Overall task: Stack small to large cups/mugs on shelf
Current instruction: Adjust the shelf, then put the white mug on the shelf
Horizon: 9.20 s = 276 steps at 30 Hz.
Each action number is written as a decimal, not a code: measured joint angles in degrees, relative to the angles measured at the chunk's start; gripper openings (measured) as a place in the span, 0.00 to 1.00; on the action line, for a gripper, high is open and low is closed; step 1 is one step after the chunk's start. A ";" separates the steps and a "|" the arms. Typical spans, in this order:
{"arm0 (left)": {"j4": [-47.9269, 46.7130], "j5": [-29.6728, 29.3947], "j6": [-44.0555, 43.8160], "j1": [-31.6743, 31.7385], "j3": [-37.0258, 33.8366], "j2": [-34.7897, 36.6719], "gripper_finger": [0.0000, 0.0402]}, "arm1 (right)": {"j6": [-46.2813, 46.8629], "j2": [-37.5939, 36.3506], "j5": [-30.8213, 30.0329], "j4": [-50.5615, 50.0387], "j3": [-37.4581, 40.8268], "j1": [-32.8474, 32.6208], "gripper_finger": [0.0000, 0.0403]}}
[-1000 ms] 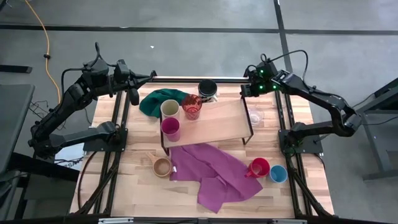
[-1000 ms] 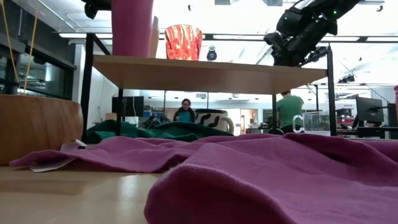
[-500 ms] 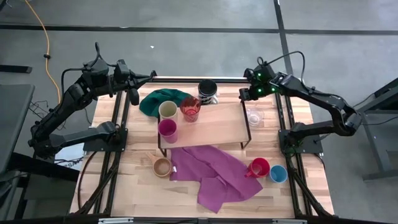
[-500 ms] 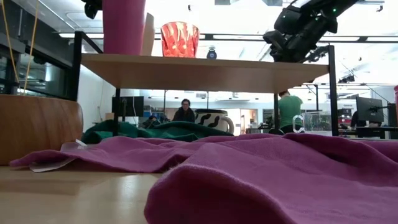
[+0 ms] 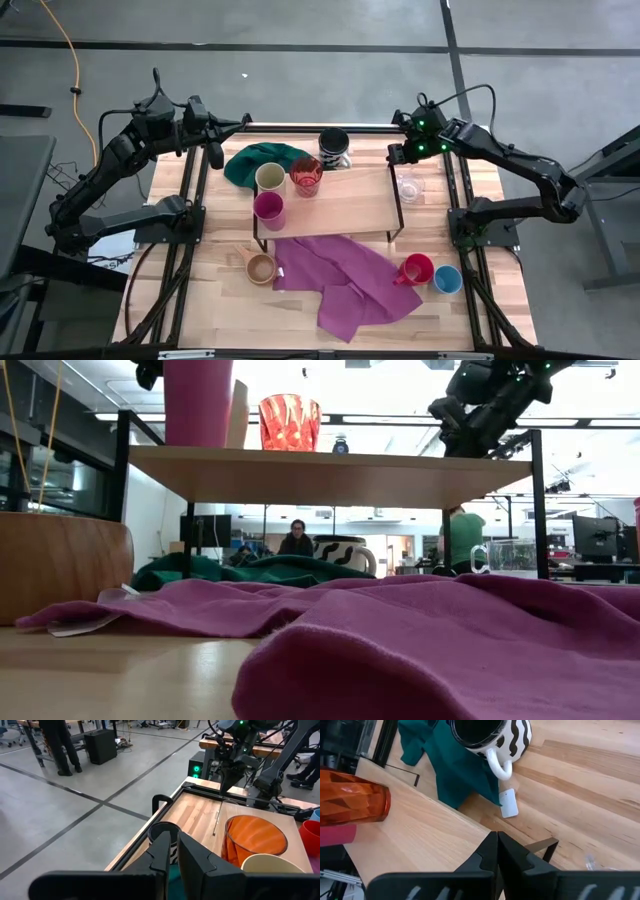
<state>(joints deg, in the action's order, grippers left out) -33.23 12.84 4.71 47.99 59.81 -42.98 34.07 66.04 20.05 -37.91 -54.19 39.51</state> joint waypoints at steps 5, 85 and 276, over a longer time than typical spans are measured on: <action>0.00 0.00 0.00 0.00 0.00 0.00 0.06 | 0.04 0.00 -2.49 0.02 0.00 0.02 0.00; -0.37 -0.46 -0.57 0.00 0.02 -0.02 0.06 | -3.44 1.16 23.61 63.36 28.66 17.19 0.00; -10.66 -3.44 -1.91 -0.01 0.02 -1.15 0.06 | -17.63 44.70 25.09 78.49 9.99 4.58 0.01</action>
<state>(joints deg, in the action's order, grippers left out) -43.89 9.40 2.80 47.98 59.83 -44.13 16.44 110.74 45.14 40.58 -44.20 44.10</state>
